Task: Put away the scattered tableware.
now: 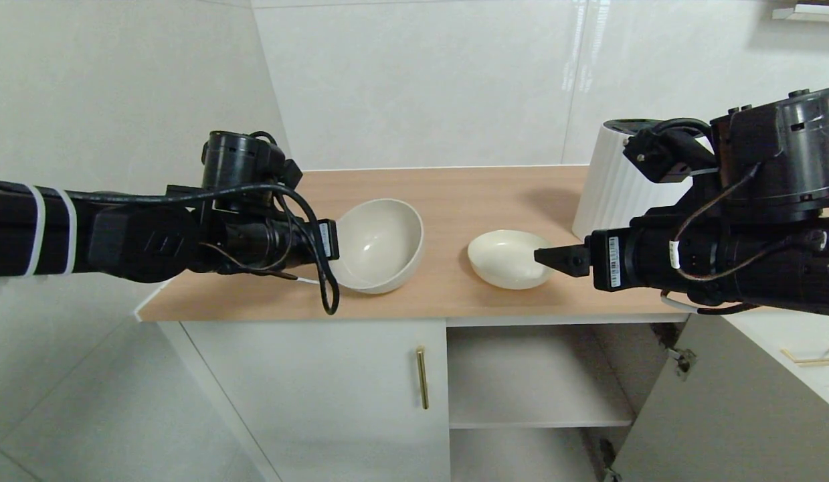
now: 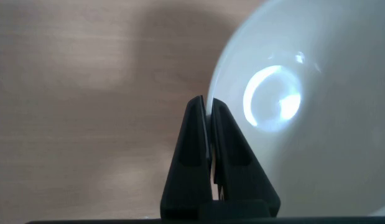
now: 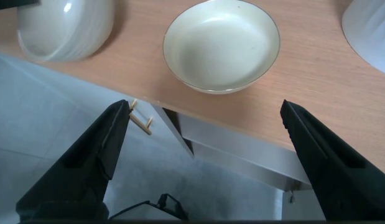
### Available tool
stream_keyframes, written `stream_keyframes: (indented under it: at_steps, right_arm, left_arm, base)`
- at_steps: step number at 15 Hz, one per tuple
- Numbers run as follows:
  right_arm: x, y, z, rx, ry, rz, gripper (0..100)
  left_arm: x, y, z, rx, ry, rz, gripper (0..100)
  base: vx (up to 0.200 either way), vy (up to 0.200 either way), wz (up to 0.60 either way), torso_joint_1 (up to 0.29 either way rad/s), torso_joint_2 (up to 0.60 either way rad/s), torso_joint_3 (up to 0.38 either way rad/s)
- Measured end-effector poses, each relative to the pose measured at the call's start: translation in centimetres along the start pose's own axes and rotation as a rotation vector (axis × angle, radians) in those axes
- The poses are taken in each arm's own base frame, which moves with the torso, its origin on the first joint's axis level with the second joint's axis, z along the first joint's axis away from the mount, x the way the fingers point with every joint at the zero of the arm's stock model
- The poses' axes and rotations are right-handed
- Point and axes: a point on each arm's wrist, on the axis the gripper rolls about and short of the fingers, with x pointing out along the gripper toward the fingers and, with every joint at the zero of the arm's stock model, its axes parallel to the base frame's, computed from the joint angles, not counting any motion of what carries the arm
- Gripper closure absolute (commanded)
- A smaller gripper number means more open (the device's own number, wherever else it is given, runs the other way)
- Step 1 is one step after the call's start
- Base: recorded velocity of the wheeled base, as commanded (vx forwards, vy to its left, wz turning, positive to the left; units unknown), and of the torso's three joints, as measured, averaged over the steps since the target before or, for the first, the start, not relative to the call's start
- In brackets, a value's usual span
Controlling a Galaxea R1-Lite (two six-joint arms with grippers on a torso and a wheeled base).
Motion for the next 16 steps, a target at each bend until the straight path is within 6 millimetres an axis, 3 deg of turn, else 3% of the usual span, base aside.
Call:
stream_keyframes:
  at_steps: [6, 11, 16]
  right_arm:
    - [0.0, 0.0, 0.1, 0.0, -0.003, -0.003, 0]
    - [0.6, -0.1, 0.2, 0.002, -0.008, -0.07, 0]
    - [3.9, -0.5, 1.0, 0.134, -0.028, -0.204, 0]
  left_arm:
    - [-0.5, -0.2, 0.2, 0.0, -0.009, -0.006, 100]
    - [-5.1, -0.6, 1.2, 0.002, -0.094, -0.049, 100]
    - [-8.6, -1.2, 1.2, 0.015, -0.144, -0.091, 100]
  base:
    - [0.0, 0.0, 0.0, 0.0, 0.0, 0.0]
    - [0.0, 0.0, 0.0, 0.0, 0.0, 0.0]
    - [0.0, 0.0, 0.0, 0.0, 0.0, 0.0]
